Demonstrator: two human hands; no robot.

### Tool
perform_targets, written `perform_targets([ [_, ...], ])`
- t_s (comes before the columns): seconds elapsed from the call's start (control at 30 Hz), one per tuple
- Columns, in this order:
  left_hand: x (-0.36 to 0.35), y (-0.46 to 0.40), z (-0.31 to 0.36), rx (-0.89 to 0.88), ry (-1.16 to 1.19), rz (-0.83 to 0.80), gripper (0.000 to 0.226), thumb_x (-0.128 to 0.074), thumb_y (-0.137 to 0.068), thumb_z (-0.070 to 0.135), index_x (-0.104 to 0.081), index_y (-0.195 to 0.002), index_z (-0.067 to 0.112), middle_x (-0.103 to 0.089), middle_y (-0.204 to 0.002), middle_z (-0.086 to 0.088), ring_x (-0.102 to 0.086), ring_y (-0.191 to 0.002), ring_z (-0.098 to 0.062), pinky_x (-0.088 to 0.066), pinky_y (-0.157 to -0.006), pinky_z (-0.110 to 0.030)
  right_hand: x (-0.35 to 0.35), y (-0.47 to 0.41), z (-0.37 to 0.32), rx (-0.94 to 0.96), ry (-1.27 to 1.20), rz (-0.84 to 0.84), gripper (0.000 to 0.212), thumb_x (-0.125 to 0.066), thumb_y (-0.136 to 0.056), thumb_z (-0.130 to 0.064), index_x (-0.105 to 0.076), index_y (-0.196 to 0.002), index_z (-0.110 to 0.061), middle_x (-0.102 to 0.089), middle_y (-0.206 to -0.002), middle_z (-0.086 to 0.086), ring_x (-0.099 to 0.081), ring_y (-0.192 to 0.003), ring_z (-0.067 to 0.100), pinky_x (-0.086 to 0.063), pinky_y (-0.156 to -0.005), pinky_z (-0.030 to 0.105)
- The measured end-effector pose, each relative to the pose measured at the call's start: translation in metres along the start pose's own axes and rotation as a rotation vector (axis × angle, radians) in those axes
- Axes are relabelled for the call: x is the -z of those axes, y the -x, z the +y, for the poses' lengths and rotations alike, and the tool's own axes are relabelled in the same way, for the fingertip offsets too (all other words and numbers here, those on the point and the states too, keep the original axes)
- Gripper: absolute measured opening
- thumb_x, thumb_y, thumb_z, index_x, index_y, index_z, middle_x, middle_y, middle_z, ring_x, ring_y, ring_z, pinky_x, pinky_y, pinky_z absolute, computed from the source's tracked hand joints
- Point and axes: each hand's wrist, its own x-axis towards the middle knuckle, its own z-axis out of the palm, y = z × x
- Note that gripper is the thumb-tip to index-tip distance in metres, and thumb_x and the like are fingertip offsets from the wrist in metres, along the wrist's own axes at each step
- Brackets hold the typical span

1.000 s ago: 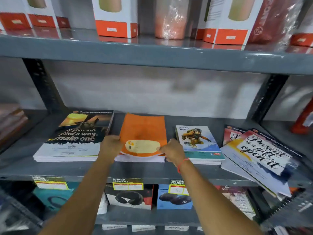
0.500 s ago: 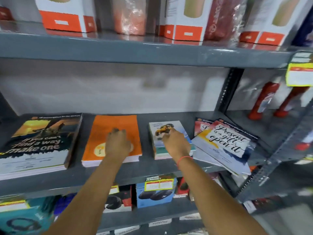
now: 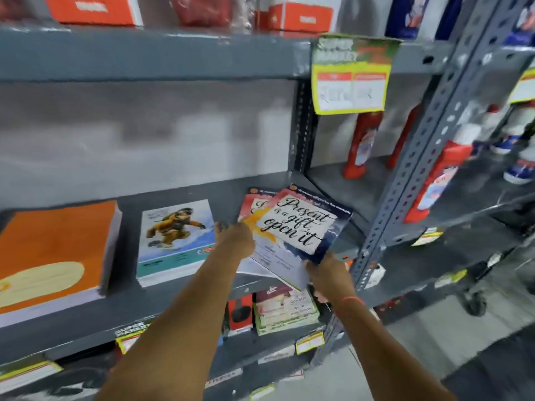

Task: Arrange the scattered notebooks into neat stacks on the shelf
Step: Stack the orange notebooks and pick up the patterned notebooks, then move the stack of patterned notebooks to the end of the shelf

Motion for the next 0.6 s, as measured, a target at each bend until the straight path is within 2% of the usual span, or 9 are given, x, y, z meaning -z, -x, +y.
perform_targets([
  [0.07, -0.003, -0.01, 0.004, 0.043, -0.017, -0.016, 0.038, -0.042, -0.092, 0.025, -0.05, -0.123, 0.005, -0.053, -0.135, -0.013, -0.045, -0.126, -0.028, -0.026, -0.111, -0.041, 0.002, -0.008, 0.003, -0.011, -0.124, -0.024, 0.039, -0.052, -0.084, -0.022, -0.051, -0.117, -0.001, -0.066, -0.108, 0.021, -0.065, -0.093, 0.036, -0.055, -0.08, 0.042],
  [0.17, 0.001, -0.019, 0.004, 0.105, 0.057, -0.056, 0.037, -0.048, -0.09, 0.021, -0.05, -0.123, 0.004, -0.054, -0.132, -0.014, -0.05, -0.122, -0.03, -0.037, -0.102, -0.039, 0.007, -0.015, 0.002, -0.114, -0.414, -0.106, 0.032, -0.055, -0.083, -0.007, -0.052, -0.113, 0.003, -0.064, -0.105, 0.018, -0.064, -0.09, 0.033, -0.054, -0.056, 0.033],
  [0.2, 0.004, -0.021, 0.005, 0.114, 0.09, -0.074, 0.038, -0.048, -0.089, 0.018, -0.05, -0.123, 0.002, -0.054, -0.132, -0.017, -0.051, -0.121, -0.032, -0.041, -0.101, -0.04, 0.01, -0.017, 0.002, -0.173, -0.539, -0.171, 0.026, -0.054, -0.084, -0.002, -0.052, -0.109, 0.003, -0.061, -0.101, 0.018, -0.063, -0.089, 0.035, -0.052, -0.052, 0.032],
  [0.3, 0.011, -0.027, 0.003, 0.155, 0.248, -0.051, 0.033, -0.045, -0.087, 0.008, -0.053, -0.117, -0.005, -0.054, -0.128, -0.023, -0.052, -0.117, -0.036, -0.045, -0.098, -0.042, 0.017, -0.025, 0.009, -0.265, -0.694, -0.265, 0.013, -0.05, -0.085, 0.004, -0.049, -0.097, 0.001, -0.06, -0.091, 0.019, -0.063, -0.076, 0.033, -0.052, -0.053, 0.037],
  [0.4, 0.02, -0.03, -0.001, 0.215, 0.5, -0.026, 0.034, -0.05, -0.086, 0.007, -0.054, -0.118, -0.006, -0.056, -0.128, -0.02, -0.052, -0.119, -0.034, -0.044, -0.097, -0.036, 0.022, -0.034, 0.015, -0.258, -0.77, -0.205, 0.012, -0.05, -0.084, 0.006, -0.05, -0.094, 0.0, -0.06, -0.098, 0.022, -0.062, -0.09, 0.035, -0.052, -0.059, 0.04],
  [0.47, 0.027, -0.031, -0.002, 0.244, 0.773, -0.052, 0.033, -0.056, -0.082, 0.001, -0.058, -0.115, -0.006, -0.059, -0.122, -0.023, -0.057, -0.113, -0.032, -0.051, -0.084, -0.033, 0.027, -0.037, 0.014, -0.268, -0.804, -0.142, 0.008, -0.052, -0.083, 0.007, -0.051, -0.088, 0.001, -0.058, -0.098, 0.023, -0.059, -0.091, 0.033, -0.05, -0.058, 0.041],
  [0.53, 0.036, -0.024, -0.001, 0.235, 0.963, -0.026, 0.019, -0.058, -0.079, -0.005, -0.063, -0.097, -0.006, -0.06, -0.107, -0.027, -0.058, -0.095, -0.025, -0.049, -0.054, -0.021, 0.033, -0.038, 0.011, -0.241, -0.784, -0.075, 0.011, -0.055, -0.08, 0.006, -0.052, -0.072, -0.001, -0.057, -0.087, 0.021, -0.058, -0.081, 0.03, -0.047, -0.051, 0.035],
  [0.57, 0.041, -0.018, -0.002, 0.239, 1.021, -0.001, 0.007, -0.059, -0.078, -0.007, -0.062, -0.083, -0.002, -0.059, -0.098, -0.025, -0.055, -0.088, -0.023, -0.043, -0.048, -0.02, 0.036, -0.039, 0.01, -0.201, -0.758, -0.061, 0.017, -0.057, -0.079, 0.003, -0.051, -0.066, -0.005, -0.056, -0.08, 0.018, -0.058, -0.072, 0.028, -0.046, -0.049, 0.031],
  [0.6, 0.046, -0.013, -0.005, 0.244, 1.072, 0.033, 0.012, -0.06, -0.078, -0.007, -0.058, -0.071, 0.003, -0.056, -0.092, -0.021, -0.052, -0.085, -0.023, -0.041, -0.05, -0.023, 0.038, -0.037, 0.005, -0.151, -0.723, -0.066, 0.019, -0.058, -0.079, -0.001, -0.05, -0.063, -0.009, -0.055, -0.074, 0.014, -0.056, -0.063, 0.025, -0.046, -0.049, 0.029],
])
